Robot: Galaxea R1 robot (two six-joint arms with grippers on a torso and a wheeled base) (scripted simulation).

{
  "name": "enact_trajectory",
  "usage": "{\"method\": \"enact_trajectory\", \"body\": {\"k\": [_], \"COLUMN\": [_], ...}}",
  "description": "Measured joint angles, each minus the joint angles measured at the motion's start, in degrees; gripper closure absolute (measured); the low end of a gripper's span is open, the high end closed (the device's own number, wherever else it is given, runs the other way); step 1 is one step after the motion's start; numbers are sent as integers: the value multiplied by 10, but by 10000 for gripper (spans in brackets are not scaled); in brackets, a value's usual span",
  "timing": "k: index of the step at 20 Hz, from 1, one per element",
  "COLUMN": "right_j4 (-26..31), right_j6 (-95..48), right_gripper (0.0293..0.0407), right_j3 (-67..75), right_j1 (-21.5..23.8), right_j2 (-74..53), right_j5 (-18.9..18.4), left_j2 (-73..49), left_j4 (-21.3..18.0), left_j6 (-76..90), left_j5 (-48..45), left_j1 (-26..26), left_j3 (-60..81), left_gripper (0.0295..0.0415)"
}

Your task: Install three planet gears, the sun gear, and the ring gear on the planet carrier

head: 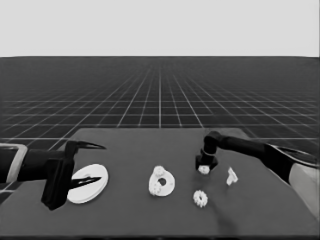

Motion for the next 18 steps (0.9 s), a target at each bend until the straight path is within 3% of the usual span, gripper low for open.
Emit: {"method": "enact_trajectory", "body": {"k": [2,4,12,14,18], "right_j4": [0,-1,-1,37,61], "right_j6": [0,-1,-1,33,38], "right_gripper": [315,386,388,387,388], "right_j3": [-1,-2,-2,75,88], "right_j1": [0,0,0,61,96], "right_j2": [0,0,0,-33,-39], "right_j5": [1,1,1,-52,-74], "left_j2": [0,0,0,0,0], "left_j4": [0,0,0,0,0], "left_j6": [0,0,0,0,0], "left_j5": [0,0,0,0,0], "left_j1": [0,0,0,0,0], "left_j3": [0,0,0,0,0], "left_gripper": [326,326,326,326,326]}}
